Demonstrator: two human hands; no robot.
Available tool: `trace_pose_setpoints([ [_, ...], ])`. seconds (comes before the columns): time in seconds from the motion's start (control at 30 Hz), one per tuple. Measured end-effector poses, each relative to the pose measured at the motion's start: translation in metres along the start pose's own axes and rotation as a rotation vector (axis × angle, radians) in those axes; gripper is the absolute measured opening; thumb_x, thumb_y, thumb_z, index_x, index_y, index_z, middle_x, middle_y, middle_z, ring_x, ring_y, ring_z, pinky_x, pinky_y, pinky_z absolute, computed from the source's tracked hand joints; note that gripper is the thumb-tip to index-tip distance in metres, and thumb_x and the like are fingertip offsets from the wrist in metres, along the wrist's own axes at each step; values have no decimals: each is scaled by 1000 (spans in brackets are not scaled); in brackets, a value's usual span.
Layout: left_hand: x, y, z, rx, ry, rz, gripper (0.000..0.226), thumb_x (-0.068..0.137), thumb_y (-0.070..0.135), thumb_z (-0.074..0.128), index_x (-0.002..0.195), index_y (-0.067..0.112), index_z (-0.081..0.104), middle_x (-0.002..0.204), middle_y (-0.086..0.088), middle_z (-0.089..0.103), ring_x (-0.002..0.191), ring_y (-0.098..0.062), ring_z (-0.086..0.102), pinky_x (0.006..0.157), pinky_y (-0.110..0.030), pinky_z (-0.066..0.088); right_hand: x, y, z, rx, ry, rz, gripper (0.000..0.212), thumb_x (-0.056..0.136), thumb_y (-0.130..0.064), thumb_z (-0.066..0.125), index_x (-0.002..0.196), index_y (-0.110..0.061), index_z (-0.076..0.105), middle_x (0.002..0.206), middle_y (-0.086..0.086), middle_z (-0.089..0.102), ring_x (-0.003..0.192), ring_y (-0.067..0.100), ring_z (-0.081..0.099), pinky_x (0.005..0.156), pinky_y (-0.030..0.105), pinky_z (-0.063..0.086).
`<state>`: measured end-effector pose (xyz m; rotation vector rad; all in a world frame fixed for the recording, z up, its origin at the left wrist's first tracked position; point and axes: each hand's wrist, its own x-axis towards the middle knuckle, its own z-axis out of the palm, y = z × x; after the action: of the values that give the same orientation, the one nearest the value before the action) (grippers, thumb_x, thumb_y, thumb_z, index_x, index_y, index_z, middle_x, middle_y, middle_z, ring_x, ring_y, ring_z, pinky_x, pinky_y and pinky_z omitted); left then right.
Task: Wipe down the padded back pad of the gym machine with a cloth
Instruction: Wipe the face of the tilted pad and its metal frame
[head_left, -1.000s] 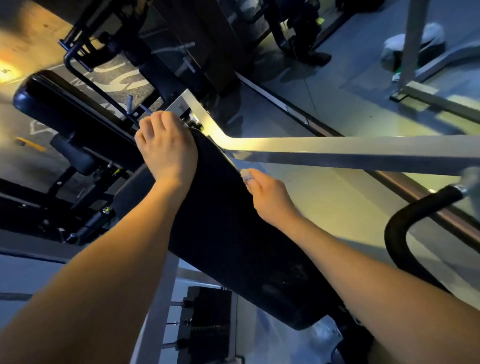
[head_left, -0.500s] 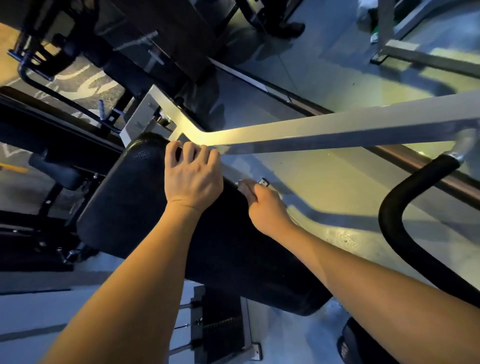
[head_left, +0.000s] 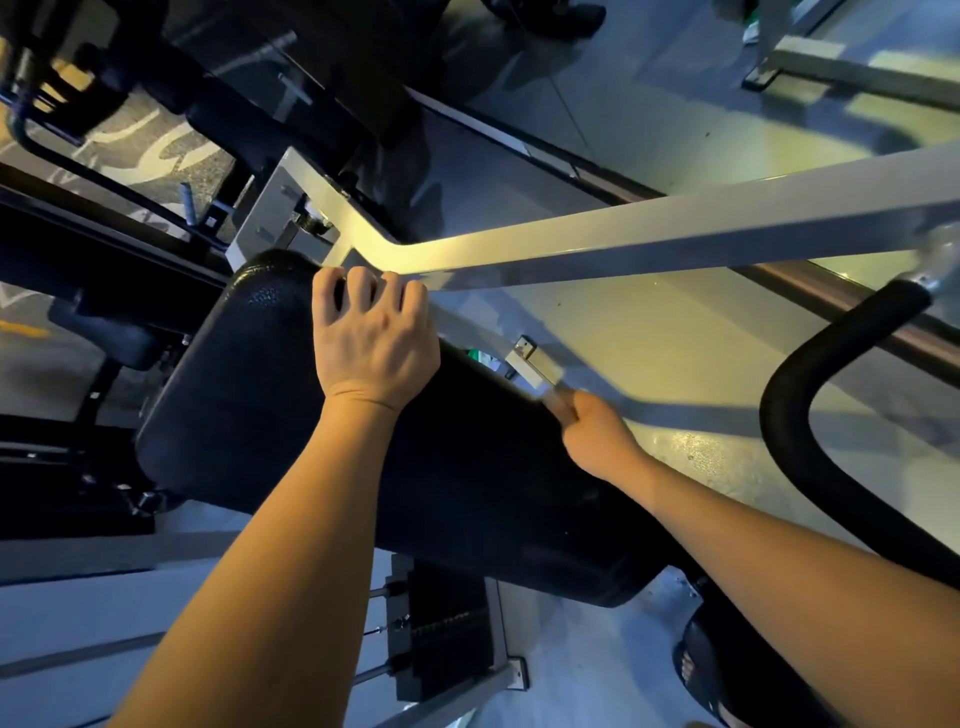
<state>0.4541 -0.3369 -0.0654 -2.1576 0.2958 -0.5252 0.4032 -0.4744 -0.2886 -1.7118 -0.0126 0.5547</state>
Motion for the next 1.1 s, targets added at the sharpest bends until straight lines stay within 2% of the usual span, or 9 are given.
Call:
trace_pose_setpoints([
  [0.1,-1,0,2,4,-7,11,21,90,16,43,81,13,62,77,-8,59,81,-32,49,100,-49,30,2,-24,2,58,-3,-115,20,107,-16,44,104,-12,63,76,-2,54,69,16,51,56,21,37],
  [0.33,-1,-1,4,8,-18,4,20,89,16,44,80,12,61,77,-8,58,82,-32,48,101,-48,30,-3,63,-8,-111,-55,163,36,87,12,42,76,-21,51,81,2,49,87,23,24,74,27,33],
  [0.4,-1,-1,3,10,-21,2,19,89,16,44,80,12,60,77,-8,57,81,-32,48,101,-48,29,8,44,-4,-37,-62,132,27,99,1,47,104,-17,67,98,3,62,102,17,59,85,27,41],
  [0.6,0,0,0,1,-24,15,21,88,15,41,77,11,58,73,-8,54,79,-32,47,100,-48,31,28,-5,0,130,-70,-14,40,107,-45,47,86,-13,59,68,-4,43,62,10,40,63,25,36],
  [0.7,-3,-1,3,-12,-20,15,24,90,16,37,80,10,58,76,-9,54,83,-32,47,102,-49,28,19,40,-7,95,-61,153,35,93,-29,66,65,-30,46,71,-10,41,68,10,35,76,26,35],
  [0.83,-2,-2,6,-8,-4,6,24,91,17,37,80,9,57,76,-10,55,84,-33,47,101,-49,27,5,70,-14,-78,-25,299,37,99,-6,53,79,-35,41,101,2,52,94,19,48,89,28,43],
  [0.93,-1,0,5,-6,-2,-3,23,90,17,37,78,9,55,74,-10,54,81,-33,46,99,-48,30,11,52,1,14,40,241,31,97,0,48,81,-27,44,88,-1,49,89,19,44,96,27,40],
  [1.0,-2,0,4,-21,-29,2,26,91,18,34,79,9,55,75,-11,54,83,-33,47,100,-49,29,8,31,14,130,82,135,33,102,-4,44,75,-23,42,72,-5,39,72,16,38,76,39,12],
  [1.1,-2,-1,2,-55,-85,7,29,92,20,32,84,6,57,81,-13,57,89,-34,46,104,-50,25,-8,3,24,155,107,-12,24,106,-18,40,100,-10,63,77,1,58,66,11,50,60,26,44],
])
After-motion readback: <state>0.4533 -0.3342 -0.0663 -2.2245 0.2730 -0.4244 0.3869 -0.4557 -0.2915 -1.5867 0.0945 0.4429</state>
